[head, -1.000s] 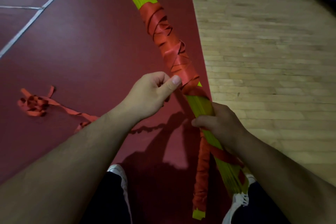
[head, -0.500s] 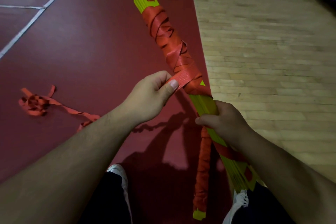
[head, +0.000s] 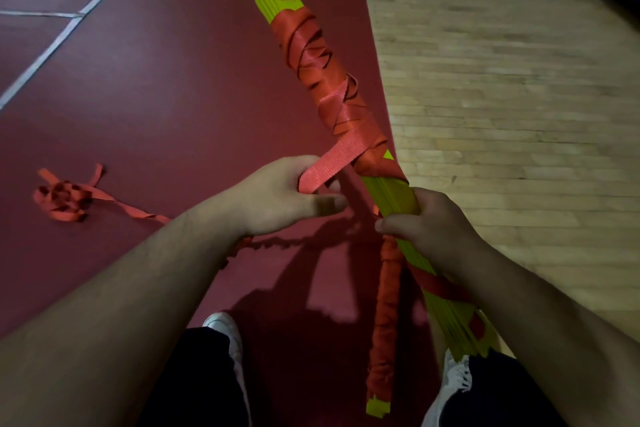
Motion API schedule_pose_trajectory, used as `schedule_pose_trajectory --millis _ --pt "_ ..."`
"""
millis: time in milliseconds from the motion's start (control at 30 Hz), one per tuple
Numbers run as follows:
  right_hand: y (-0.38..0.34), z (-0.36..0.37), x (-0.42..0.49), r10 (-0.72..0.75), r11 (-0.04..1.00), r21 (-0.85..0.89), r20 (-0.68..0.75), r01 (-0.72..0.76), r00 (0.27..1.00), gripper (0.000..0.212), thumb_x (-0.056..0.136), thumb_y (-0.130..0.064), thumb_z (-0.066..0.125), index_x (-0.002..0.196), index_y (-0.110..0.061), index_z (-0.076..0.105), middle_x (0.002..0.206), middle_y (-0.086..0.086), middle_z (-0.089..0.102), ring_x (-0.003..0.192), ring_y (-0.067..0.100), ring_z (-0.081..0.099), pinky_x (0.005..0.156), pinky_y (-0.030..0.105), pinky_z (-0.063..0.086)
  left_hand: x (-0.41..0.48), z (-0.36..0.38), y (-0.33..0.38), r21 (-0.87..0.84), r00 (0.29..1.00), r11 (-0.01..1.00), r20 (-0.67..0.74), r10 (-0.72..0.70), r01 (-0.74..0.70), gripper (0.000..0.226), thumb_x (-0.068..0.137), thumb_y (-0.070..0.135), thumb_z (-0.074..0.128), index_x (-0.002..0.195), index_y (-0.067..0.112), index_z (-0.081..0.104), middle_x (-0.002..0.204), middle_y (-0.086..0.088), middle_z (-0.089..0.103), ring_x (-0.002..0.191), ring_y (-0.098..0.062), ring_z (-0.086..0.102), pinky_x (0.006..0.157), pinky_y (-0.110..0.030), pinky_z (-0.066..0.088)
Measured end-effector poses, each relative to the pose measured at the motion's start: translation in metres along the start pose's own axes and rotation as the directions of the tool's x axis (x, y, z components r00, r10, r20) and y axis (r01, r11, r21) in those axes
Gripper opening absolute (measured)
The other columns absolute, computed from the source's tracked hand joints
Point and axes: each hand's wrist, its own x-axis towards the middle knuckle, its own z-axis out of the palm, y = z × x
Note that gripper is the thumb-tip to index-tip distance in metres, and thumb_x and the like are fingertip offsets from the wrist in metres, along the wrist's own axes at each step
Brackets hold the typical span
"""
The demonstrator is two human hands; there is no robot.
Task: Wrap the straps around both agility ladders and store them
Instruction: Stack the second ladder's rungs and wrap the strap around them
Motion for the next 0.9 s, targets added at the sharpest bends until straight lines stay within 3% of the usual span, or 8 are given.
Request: schedule_pose_trajectory --millis 100,233,300,367,467,600,733,900 --pt "0.001 0.000 0.000 0.018 0.999 0.042 0.001 -0.018 1.000 0.015 0.075 -0.019 0.081 0.076 -0.014 0.067 0.059 0.001 0.062 0.052 0.015 0.059 0.052 0.028 0.044 0.001 0.003 -0.001 -0.004 0.998 1.000 -0.058 -0.025 0.025 0.028 0.093 0.048 0.059 0.087 0.021 0.061 0.060 0.019 0.046 0.055 -0.001 0.040 0.057 -0.020 0.036" --pt "0.002 0.002 -0.001 0.004 0.997 0.083 0.020 -0.005 1.000 0.017 0.074 -0.018 0.082 0.072 -0.016 0.065 0.055 -0.003 0.059 0.050 0.012 0.056 0.050 0.027 0.043 0.003 0.004 -0.004 -0.102 0.990 0.994 -0.133 -0.043 0.029 0.029 0.104 0.040 0.045 0.098 0.025 0.070 0.052 0.015 0.045 0.049 -0.003 0.036 0.051 -0.020 0.032" --pt "0.001 0.002 -0.001 -0.008 0.994 0.111 0.044 0.003 0.999 0.017 0.074 -0.016 0.082 0.071 -0.016 0.065 0.057 -0.002 0.059 0.053 0.014 0.057 0.052 0.029 0.043 0.002 0.005 -0.002 -0.114 0.988 0.993 -0.151 -0.006 -0.012 0.027 0.103 0.035 0.046 0.100 0.028 0.071 0.062 0.014 0.054 0.059 -0.004 0.046 0.061 -0.020 0.039" --pt "0.000 0.002 -0.001 -0.024 0.988 0.153 0.080 0.011 0.997 0.019 0.075 -0.013 0.081 0.069 -0.017 0.063 0.058 0.000 0.058 0.054 0.016 0.056 0.055 0.032 0.042 0.002 0.005 0.002 -0.155 0.987 0.986 -0.156 0.038 -0.063 0.025 0.104 0.028 0.047 0.101 0.018 0.070 0.068 0.010 0.059 0.065 -0.006 0.052 0.066 -0.016 0.042" --pt "-0.002 0.000 -0.002 -0.040 0.973 0.229 0.128 0.010 0.991 0.022 0.076 -0.009 0.080 0.069 -0.014 0.060 0.059 0.003 0.055 0.054 0.018 0.054 0.056 0.033 0.042 0.000 0.003 0.007 -0.260 0.983 0.962 -0.179 0.043 -0.089 0.010 0.104 0.019 0.050 0.097 0.015 0.057 0.061 0.009 0.057 0.055 -0.011 0.044 0.051 -0.017 0.035" --pt "-0.005 -0.002 -0.002 -0.044 0.969 0.247 0.139 0.009 0.989 0.020 0.063 -0.025 0.077 0.071 -0.015 0.061 0.060 0.004 0.058 0.054 0.019 0.057 0.055 0.033 0.046 0.001 0.000 0.006 -0.292 0.970 0.949 -0.237 0.048 -0.118 0.017 0.093 0.031 0.059 0.087 0.016 0.052 0.061 0.003 0.054 0.052 -0.013 0.037 0.046 -0.022 0.030" --pt "-0.003 -0.001 -0.003 -0.056 0.968 0.250 0.137 0.021 0.989 0.016 0.066 -0.022 0.077 0.068 -0.017 0.062 0.059 0.004 0.059 0.053 0.020 0.058 0.056 0.034 0.046 0.000 -0.001 0.008 -0.230 0.956 0.966 -0.287 0.052 -0.122 0.030 0.082 0.043 0.070 0.079 0.019 0.051 0.066 -0.004 0.047 0.059 -0.015 0.039 0.052 -0.026 0.032" --pt "-0.001 0.000 -0.002 -0.040 0.966 0.257 0.130 0.005 0.991 0.017 0.061 -0.027 0.076 0.067 -0.018 0.062 0.060 0.005 0.058 0.054 0.023 0.058 0.057 0.037 0.046 -0.002 0.000 0.012 -0.282 0.954 0.953 -0.300 0.024 -0.112 0.019 0.087 0.012 0.071 0.076 0.012 0.056 0.056 0.009 0.050 0.044 0.002 0.039 0.045 -0.010 0.031"
